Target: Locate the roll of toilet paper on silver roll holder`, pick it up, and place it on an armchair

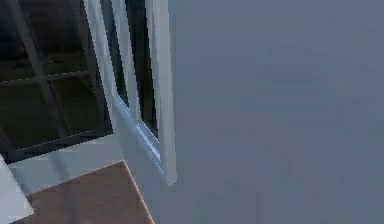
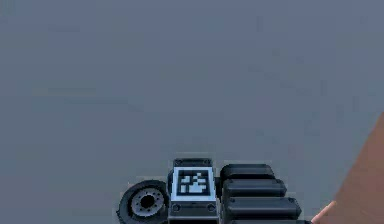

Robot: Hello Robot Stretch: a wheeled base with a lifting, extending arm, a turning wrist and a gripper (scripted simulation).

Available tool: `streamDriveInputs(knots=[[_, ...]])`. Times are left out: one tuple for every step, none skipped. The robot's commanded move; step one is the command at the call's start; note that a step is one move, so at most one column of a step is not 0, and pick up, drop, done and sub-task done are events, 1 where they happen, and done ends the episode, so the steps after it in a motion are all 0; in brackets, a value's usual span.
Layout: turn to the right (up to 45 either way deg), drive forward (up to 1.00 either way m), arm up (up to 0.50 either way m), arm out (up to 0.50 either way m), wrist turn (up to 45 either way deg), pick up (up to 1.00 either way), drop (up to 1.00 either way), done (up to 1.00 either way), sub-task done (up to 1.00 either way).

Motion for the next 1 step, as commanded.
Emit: streamDriveInputs(knots=[[-45.0, 0.00, 0.00, 0.00, 0.0, 0.00, 0.00, 0.00, 0.00]])
